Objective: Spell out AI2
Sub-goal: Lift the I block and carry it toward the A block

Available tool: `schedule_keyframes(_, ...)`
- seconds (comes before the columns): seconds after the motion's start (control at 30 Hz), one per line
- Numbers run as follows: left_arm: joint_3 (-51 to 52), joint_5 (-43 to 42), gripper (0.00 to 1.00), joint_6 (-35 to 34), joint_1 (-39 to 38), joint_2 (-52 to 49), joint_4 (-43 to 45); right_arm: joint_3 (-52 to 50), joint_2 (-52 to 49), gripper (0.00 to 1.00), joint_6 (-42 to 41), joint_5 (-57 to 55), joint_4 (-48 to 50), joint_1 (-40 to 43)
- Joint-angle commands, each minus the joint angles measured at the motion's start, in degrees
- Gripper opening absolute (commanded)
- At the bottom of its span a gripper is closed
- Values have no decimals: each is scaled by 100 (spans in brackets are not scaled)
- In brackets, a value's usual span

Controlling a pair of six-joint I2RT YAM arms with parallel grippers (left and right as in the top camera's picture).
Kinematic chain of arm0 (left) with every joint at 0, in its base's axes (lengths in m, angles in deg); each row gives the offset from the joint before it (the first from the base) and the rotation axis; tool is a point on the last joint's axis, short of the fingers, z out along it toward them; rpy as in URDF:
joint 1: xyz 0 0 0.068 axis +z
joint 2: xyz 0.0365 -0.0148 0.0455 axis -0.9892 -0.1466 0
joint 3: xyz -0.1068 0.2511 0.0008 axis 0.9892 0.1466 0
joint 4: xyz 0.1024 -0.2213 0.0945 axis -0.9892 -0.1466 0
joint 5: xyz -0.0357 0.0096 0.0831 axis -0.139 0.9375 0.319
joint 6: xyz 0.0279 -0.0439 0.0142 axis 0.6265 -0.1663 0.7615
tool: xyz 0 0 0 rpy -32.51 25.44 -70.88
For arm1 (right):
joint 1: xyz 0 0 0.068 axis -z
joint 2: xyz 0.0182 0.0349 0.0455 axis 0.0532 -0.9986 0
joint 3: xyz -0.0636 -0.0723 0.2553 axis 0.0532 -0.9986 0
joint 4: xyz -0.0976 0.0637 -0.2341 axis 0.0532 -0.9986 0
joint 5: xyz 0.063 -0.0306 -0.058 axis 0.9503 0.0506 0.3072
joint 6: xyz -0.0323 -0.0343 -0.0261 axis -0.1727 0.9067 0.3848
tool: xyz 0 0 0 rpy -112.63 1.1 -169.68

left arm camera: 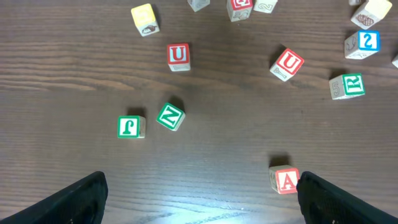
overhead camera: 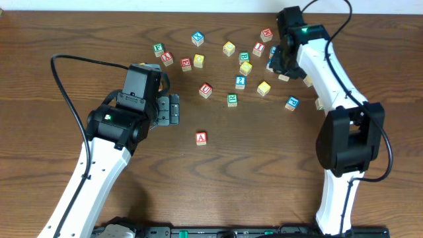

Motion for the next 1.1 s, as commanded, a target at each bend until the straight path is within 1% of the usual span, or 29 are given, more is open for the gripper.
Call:
schedule_keyframes(0.0, 31, 146, 96, 31, 162, -39, 7, 157, 555, 13, 341, -28, -109, -313)
schedule_keyframes(0.17, 31, 96, 95, -81, 514, -153, 9, 155, 1019, 13, 494, -31, -280, -719)
schedule_keyframes(0.3, 31, -153, 96, -96, 807, -308, 11, 155, 1360, 13, 560, -33, -407, -1071)
schedule_keyframes(0.43, 31, -621, 96, 227, 1029, -481, 28, 155, 1598, 11, 623, -50, -560, -1460)
schedule_keyframes(0.63, 31, -699, 96, 531, 1067, -627, 31, 151, 1644, 10, 595, -251, -723, -1864)
schedule_keyframes(0.97, 31, -702, 96, 640, 1086, -791, 28, 101, 1644, 8, 420, -444, -975, -2328)
schedule_keyframes(1.07, 31, -723, 96, 638, 1217, -796, 26, -13, 1644, 6, 378, -466, -1003, -2417)
